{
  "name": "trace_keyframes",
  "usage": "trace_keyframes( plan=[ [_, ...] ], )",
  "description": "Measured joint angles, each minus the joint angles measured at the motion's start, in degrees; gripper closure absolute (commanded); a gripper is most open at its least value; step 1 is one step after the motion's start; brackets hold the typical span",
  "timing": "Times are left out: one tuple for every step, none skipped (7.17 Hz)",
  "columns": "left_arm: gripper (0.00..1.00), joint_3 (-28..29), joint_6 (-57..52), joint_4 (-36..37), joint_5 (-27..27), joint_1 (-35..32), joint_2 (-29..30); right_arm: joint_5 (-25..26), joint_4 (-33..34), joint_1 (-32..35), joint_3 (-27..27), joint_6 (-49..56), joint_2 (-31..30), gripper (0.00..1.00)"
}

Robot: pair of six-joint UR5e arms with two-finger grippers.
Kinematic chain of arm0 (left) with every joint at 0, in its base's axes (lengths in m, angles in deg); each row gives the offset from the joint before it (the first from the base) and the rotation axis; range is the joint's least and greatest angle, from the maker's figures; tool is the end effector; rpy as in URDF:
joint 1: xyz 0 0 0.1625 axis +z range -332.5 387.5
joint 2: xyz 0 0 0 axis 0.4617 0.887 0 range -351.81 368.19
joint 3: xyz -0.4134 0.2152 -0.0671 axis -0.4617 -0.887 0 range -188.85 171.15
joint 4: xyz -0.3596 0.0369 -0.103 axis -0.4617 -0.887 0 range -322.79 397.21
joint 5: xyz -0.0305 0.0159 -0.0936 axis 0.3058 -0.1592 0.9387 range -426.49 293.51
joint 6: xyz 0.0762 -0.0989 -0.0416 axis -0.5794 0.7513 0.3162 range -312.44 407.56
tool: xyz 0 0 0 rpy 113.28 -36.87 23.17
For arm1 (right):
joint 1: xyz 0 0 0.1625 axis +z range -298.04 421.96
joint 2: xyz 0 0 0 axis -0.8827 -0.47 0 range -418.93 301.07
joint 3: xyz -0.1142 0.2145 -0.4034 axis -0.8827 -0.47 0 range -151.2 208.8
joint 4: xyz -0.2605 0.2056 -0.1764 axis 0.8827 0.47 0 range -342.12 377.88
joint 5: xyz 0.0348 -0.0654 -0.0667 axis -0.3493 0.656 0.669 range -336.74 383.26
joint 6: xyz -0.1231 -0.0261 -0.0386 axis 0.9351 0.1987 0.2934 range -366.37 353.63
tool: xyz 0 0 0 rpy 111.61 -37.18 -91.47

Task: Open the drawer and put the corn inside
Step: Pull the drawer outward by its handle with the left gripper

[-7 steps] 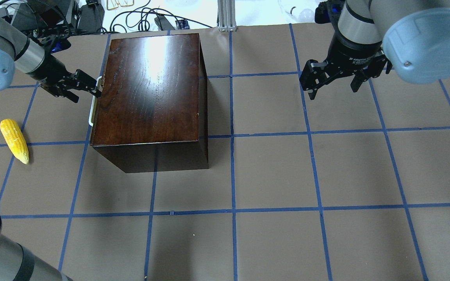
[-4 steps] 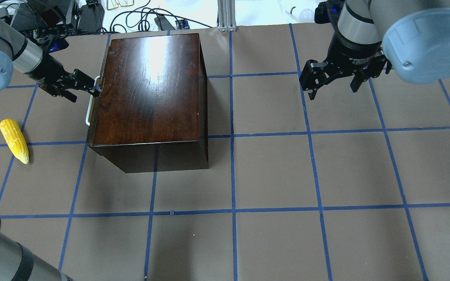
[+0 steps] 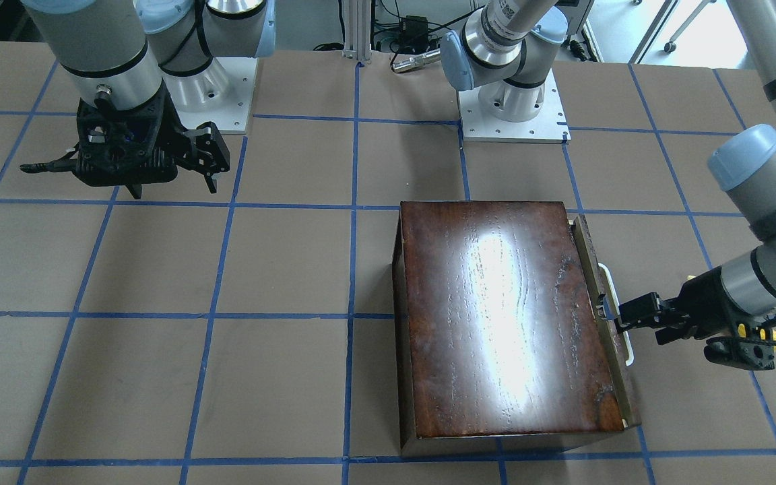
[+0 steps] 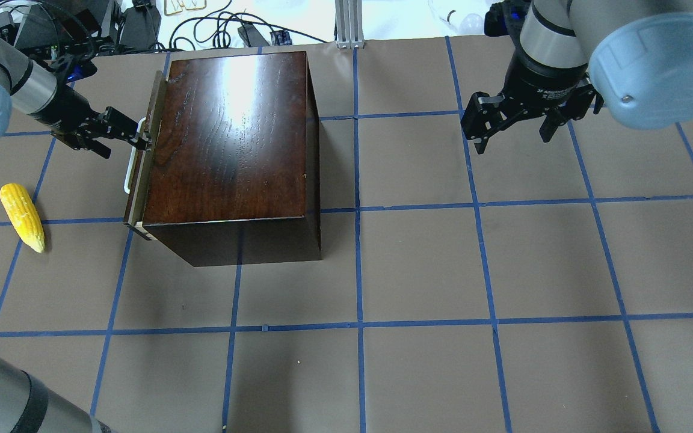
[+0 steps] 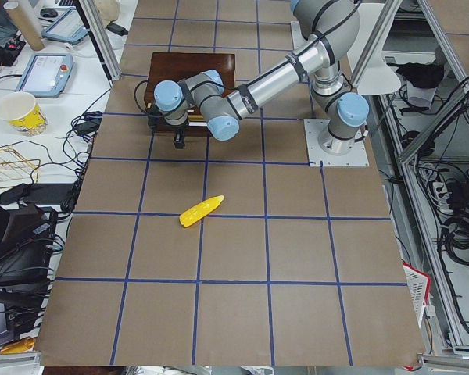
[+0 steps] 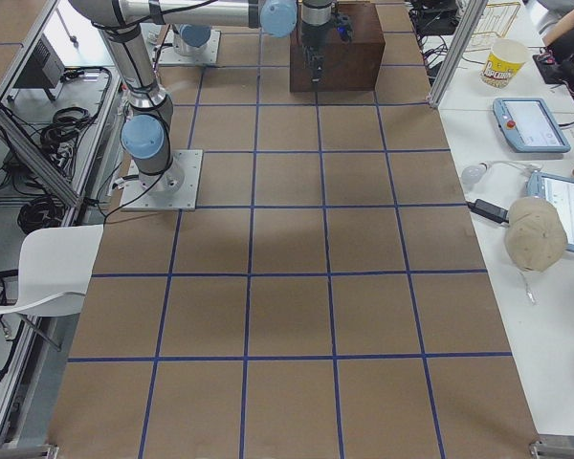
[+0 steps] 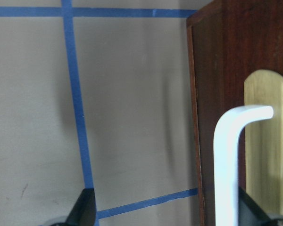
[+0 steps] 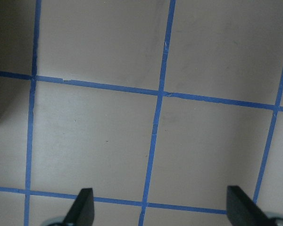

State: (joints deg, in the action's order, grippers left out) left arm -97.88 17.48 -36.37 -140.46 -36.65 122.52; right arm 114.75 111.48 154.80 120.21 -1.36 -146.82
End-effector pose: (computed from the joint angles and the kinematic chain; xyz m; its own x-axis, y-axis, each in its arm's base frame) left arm 0.1092 -0.6142 0.3146 -0.9528 0.0591 0.2978 0.0516 0.9981 -0.0330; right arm 0.1529 -0.4609 0.4801 -0.9903 -0.1365 0.0261 -0.1365 0.9906 0.0009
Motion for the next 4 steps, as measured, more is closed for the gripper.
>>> trace_keyframes(
  plan=[
    [0.0,0.0,-0.9,0.0,0.0,0.3,0.0,0.0,0.0,0.0,0.0,0.0,0.0,0.0],
    [0.0,0.0,-1.9,0.0,-0.1,0.5,0.0,0.0,0.0,0.0,0.0,0.0,0.0,0.0],
    [0.0,0.1,-3.3,-0.1,-0.1,1.1,0.1,0.0,0.0,0.0,0.0,0.0,0.0,0.0],
    [0.0,0.1,-4.9,-0.1,-0.2,2.0,0.2,0.0,0.0,0.0,0.0,0.0,0.0,0.0]
  ],
)
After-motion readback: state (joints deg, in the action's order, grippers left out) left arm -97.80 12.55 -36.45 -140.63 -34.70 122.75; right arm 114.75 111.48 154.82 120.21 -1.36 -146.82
